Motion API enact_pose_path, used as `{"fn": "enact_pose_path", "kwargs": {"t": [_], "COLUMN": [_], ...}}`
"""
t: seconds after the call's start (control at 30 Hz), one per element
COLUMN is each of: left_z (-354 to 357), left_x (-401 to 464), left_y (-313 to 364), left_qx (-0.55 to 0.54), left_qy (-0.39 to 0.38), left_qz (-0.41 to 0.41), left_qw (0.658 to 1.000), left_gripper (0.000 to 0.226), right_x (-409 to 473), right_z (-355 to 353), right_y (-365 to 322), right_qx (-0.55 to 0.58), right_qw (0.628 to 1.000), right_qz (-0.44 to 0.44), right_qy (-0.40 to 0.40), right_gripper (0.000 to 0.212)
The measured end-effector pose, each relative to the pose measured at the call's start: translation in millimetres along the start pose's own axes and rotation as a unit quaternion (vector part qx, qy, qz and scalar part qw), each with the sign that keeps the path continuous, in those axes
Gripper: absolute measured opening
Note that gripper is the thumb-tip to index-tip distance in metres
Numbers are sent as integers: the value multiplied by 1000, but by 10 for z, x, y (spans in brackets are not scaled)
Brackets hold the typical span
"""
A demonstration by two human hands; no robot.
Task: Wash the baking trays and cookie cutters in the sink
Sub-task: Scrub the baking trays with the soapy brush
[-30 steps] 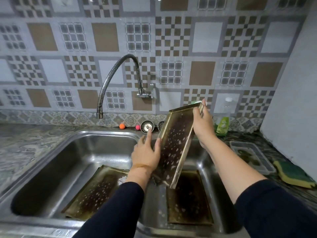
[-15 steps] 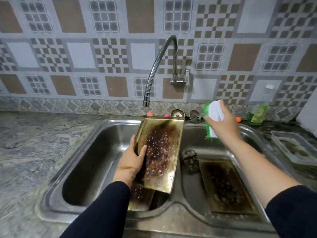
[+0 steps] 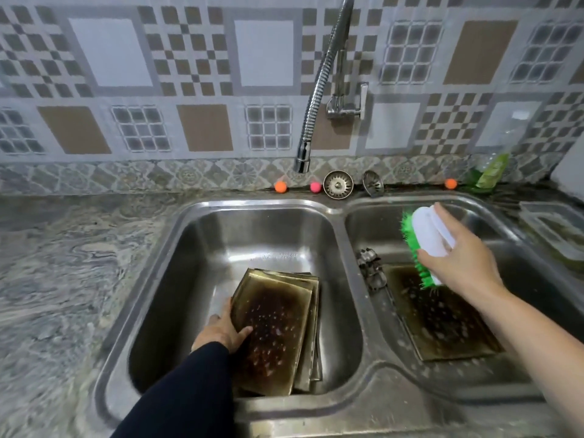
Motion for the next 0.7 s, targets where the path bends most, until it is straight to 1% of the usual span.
{"fn": "enact_pose_path", "kwargs": {"t": [0.13, 0.27, 0.37, 0.43, 0.5, 0.6, 0.7], "left_z": [92, 10, -135, -244, -345, -420, -396], "left_x": [21, 15, -12, -125, -326, -684, -1107], "left_y": [-38, 14, 216, 539, 988, 1646, 2283], "left_qx": [15, 68, 91, 113, 129, 93, 112], "left_qy": [-3, 14, 44, 67, 88, 85, 119], "left_qz": [-3, -4, 19, 76, 155, 243, 320], "left_qw": [1000, 998, 995, 988, 976, 962, 933], "left_gripper": [88, 89, 79, 62, 45, 35, 23], "right_x": [9, -7, -23, -46, -73, -75, -20], "right_z": [38, 124, 217, 266, 307, 288, 136], "right_y": [-6, -5, 38, 87, 140, 271, 473], "right_qx": [-17, -23, -58, -100, -152, -195, -202], "right_qw": [1000, 999, 996, 990, 979, 963, 953], "right_qz": [1, -2, 0, 2, -12, -30, -13], "right_qy": [-9, -30, -65, -97, -135, -185, -227], "right_gripper": [85, 85, 87, 87, 89, 91, 89]}}
Point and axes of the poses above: each hand's wrist, its own x-axis towards the middle knuckle, its own z-axis out of the palm, y = z × x, the point moved 10 cm from there along x, towards the middle knuckle, and after that the axes turned 9 degrees about -z, right-handed, at the moved point
